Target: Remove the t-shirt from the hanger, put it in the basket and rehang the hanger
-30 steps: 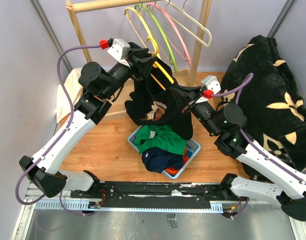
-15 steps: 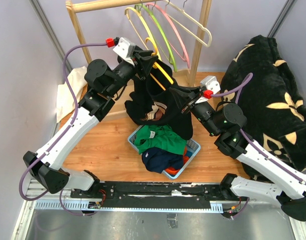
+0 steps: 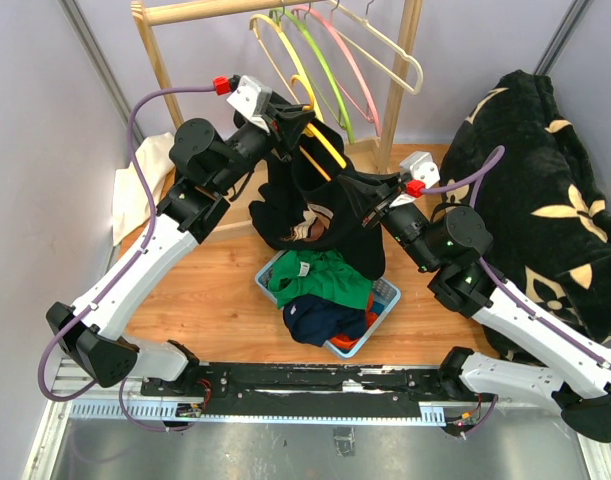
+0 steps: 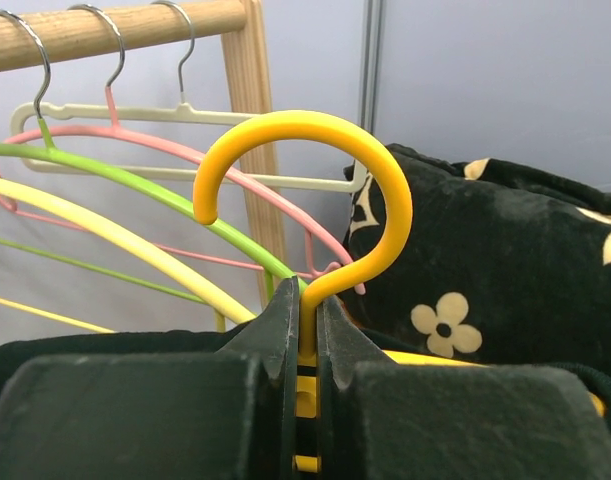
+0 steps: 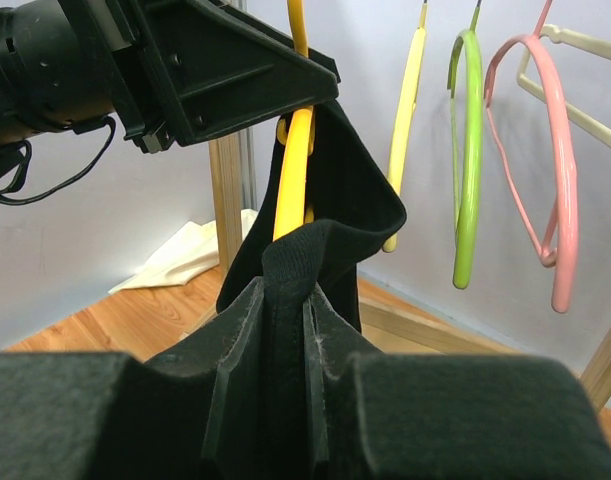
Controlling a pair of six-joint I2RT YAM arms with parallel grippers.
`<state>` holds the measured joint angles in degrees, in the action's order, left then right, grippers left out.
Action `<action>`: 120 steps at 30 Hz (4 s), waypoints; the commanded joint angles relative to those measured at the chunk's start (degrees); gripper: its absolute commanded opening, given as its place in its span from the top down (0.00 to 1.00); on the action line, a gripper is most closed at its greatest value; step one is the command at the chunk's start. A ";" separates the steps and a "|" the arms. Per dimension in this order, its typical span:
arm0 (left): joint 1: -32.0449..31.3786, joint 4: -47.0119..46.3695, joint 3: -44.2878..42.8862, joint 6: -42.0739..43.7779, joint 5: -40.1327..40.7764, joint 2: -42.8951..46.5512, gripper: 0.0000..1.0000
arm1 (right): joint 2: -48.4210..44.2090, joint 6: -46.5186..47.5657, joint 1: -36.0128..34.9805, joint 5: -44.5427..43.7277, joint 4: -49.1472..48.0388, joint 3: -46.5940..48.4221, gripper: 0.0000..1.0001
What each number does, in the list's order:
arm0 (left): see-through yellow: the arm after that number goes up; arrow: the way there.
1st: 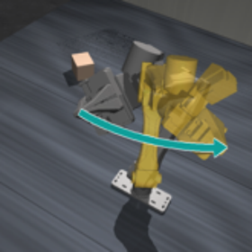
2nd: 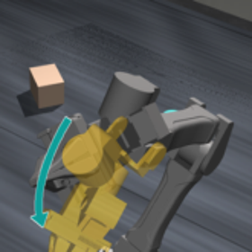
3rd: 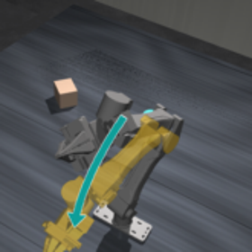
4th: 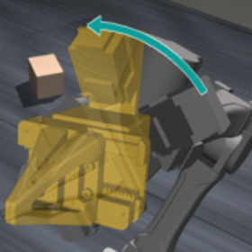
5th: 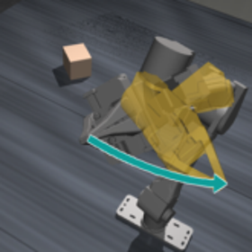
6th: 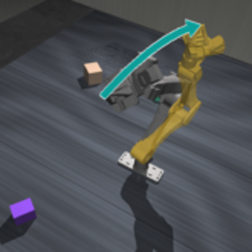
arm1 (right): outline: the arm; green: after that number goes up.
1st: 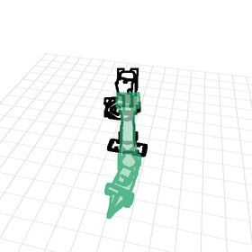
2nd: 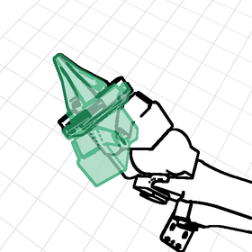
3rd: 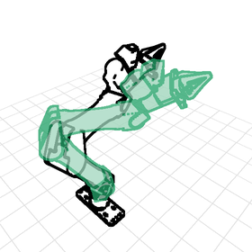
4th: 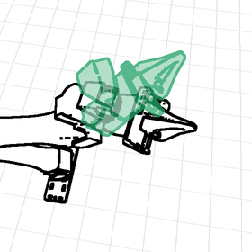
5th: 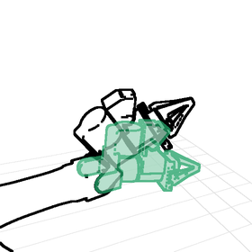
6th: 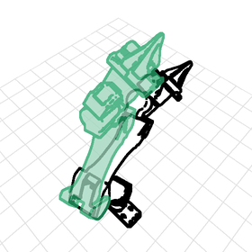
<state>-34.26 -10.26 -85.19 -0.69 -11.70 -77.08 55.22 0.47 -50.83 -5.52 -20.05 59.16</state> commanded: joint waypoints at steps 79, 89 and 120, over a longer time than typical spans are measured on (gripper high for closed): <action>-0.10 15.04 -35.40 -3.35 17.55 -6.43 1.00 | -11.62 1.21 -0.11 -11.75 5.95 -12.30 0.97; -0.10 13.96 -30.26 -2.01 15.20 -4.73 1.00 | -11.65 2.51 -0.07 -10.38 7.77 -9.92 0.59; -0.32 5.52 -4.58 -0.46 10.03 4.66 0.99 | -2.36 1.60 -0.10 0.56 11.04 10.72 0.35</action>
<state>-34.26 0.60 -90.72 -1.32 0.54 -75.05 50.11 4.10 -50.83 -5.89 -7.88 67.07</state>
